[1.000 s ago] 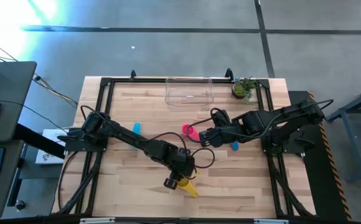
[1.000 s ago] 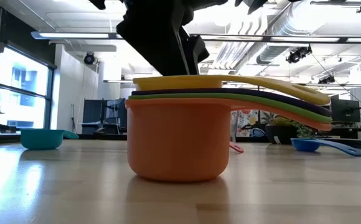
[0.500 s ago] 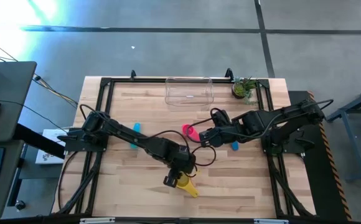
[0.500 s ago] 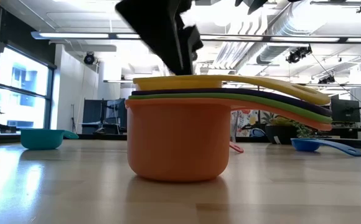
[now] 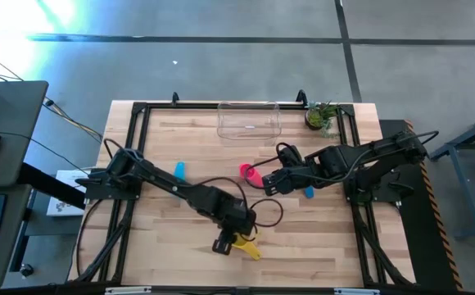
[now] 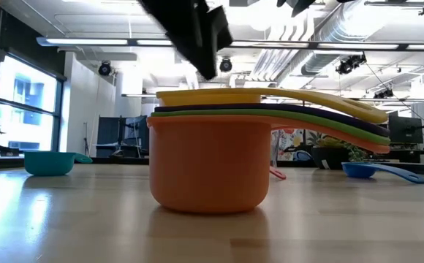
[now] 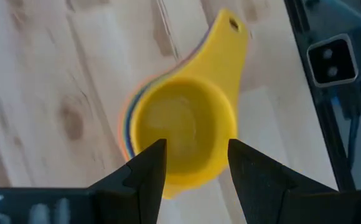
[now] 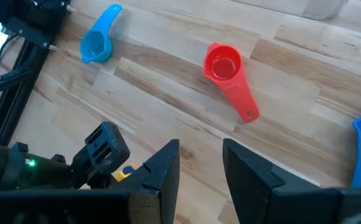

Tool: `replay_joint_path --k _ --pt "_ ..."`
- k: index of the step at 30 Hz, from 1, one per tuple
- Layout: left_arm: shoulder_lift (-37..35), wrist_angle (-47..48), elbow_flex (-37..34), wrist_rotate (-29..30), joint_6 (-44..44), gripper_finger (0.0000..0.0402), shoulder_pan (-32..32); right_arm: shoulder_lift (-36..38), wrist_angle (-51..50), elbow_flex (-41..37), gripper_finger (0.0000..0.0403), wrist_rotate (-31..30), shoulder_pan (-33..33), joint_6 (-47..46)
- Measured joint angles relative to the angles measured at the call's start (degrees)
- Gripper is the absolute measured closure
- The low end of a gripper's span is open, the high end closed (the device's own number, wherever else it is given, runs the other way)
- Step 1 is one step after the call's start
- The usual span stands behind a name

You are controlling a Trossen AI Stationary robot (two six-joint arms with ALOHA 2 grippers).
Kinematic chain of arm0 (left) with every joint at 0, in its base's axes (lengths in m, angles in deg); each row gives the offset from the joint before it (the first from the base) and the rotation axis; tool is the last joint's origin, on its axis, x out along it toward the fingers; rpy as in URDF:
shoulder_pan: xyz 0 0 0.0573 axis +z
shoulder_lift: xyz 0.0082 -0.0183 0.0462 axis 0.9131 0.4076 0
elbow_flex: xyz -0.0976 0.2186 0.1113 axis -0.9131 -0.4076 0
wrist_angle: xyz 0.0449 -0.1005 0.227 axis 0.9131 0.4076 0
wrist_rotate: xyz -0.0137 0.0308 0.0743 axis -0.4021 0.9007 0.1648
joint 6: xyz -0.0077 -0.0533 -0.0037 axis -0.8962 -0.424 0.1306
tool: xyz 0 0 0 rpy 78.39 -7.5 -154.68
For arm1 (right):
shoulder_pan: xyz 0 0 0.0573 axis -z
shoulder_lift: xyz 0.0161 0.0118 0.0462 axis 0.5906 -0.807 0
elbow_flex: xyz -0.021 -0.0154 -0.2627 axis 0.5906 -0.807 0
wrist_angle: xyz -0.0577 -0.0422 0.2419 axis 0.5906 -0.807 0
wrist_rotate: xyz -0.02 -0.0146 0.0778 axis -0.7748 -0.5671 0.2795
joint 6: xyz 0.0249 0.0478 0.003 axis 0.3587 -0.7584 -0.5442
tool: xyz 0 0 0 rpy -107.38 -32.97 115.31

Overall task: Nest measuring cups in basket
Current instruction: Stack the yellow measuring cup on the dark blue measuring cup

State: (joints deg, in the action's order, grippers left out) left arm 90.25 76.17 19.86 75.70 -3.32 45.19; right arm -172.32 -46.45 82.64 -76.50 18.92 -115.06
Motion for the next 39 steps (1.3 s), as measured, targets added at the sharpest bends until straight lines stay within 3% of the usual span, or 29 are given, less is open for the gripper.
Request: replay_joint_path --k 21,33,39 --pt "0.0 -13.1 -7.8 2.3 -2.3 0.0241 -0.4 0.0 0.0 0.0 0.0288 0.0 0.0 1.1" --pt "0.0 -13.1 -9.2 2.3 -3.1 0.0241 0.2 0.0 0.0 0.0 0.0288 0.0 0.0 1.1" --pt "0.0 -6.2 -4.8 2.1 -2.9 0.0241 0.4 0.0 0.0 0.0 0.0288 0.0 0.0 1.3"
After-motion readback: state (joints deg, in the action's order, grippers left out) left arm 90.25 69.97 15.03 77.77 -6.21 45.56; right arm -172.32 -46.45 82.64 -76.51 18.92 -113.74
